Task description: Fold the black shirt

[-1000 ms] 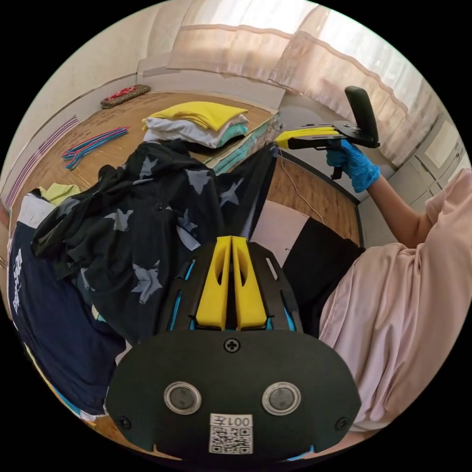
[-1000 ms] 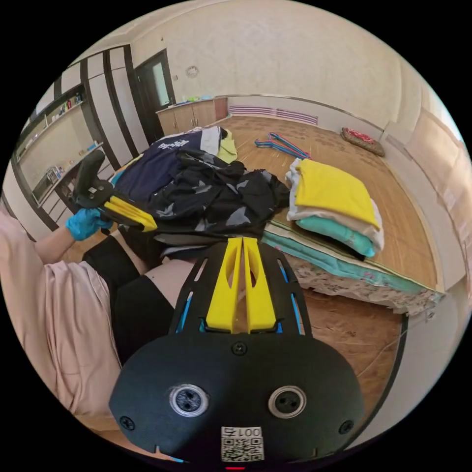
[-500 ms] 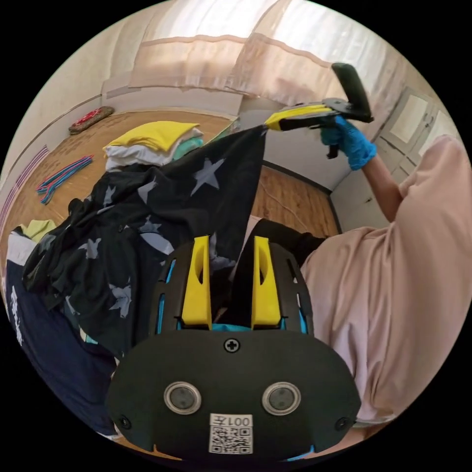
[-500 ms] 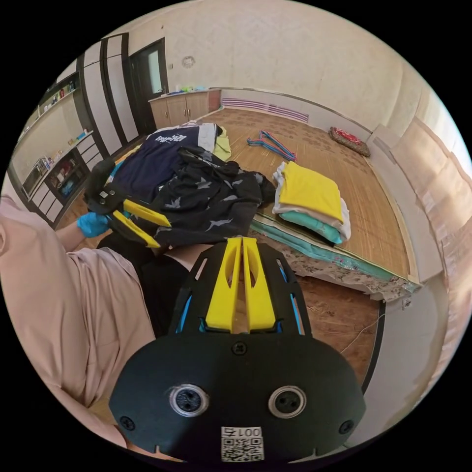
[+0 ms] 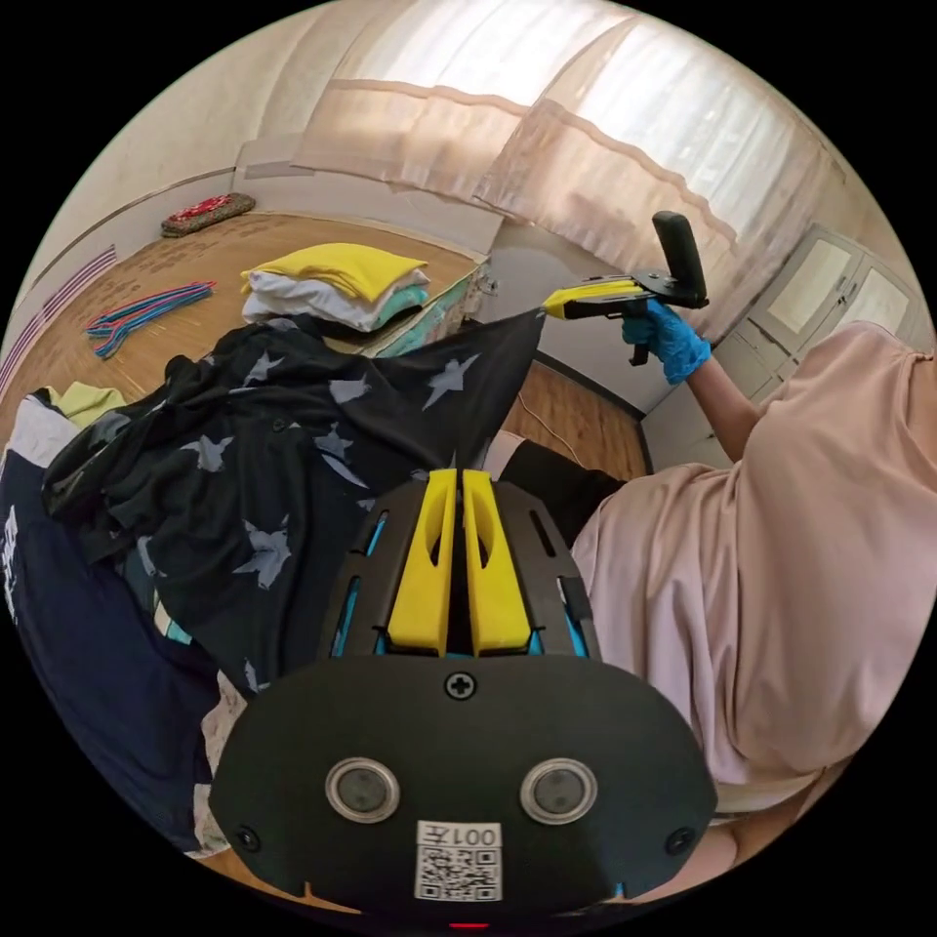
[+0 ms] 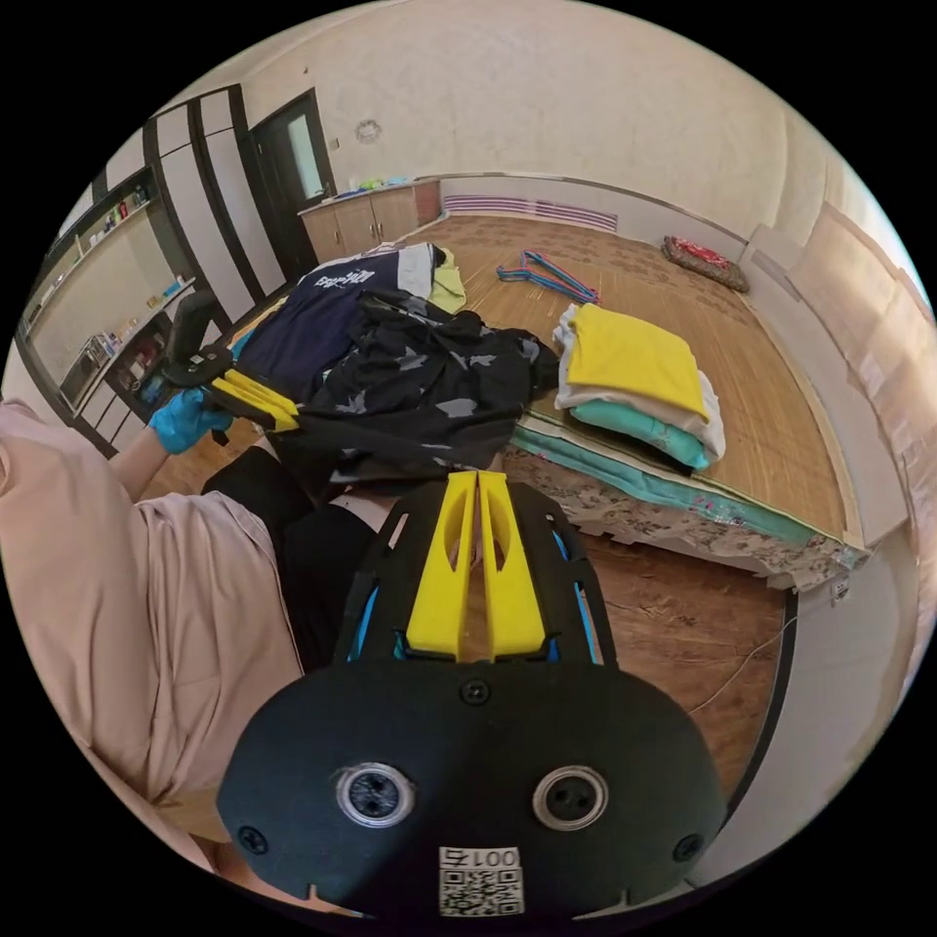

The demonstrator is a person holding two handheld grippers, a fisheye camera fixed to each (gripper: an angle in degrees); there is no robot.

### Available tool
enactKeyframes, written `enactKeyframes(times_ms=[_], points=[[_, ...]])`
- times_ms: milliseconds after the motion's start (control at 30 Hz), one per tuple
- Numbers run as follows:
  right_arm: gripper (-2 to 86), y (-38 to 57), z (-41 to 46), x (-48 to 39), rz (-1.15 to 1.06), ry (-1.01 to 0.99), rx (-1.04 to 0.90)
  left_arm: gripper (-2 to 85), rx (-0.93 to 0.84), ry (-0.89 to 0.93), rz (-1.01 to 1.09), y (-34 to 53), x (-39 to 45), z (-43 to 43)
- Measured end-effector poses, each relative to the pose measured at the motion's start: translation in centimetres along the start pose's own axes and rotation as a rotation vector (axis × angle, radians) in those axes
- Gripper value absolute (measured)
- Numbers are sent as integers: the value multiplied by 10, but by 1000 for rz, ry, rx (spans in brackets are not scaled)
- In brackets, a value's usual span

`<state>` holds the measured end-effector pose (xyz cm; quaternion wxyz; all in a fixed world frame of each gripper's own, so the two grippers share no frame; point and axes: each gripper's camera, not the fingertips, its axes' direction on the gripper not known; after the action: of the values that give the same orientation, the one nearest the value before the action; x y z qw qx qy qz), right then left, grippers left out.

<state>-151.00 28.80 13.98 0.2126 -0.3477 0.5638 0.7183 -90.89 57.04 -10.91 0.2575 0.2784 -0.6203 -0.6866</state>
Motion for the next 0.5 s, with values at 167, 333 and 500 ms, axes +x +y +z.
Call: enactKeyframes(times_ms=[167, 333, 500], points=[[2, 0, -5, 1, -69, 34, 30, -13, 88, -202, 19, -14, 10, -22], [3, 33, 33, 31, -55, -36, -89, -16, -21, -125, -29, -10, -7, 25], [10, 61, 67, 51, 42, -118, -194, -16, -208, -127, 14, -9, 5, 80]])
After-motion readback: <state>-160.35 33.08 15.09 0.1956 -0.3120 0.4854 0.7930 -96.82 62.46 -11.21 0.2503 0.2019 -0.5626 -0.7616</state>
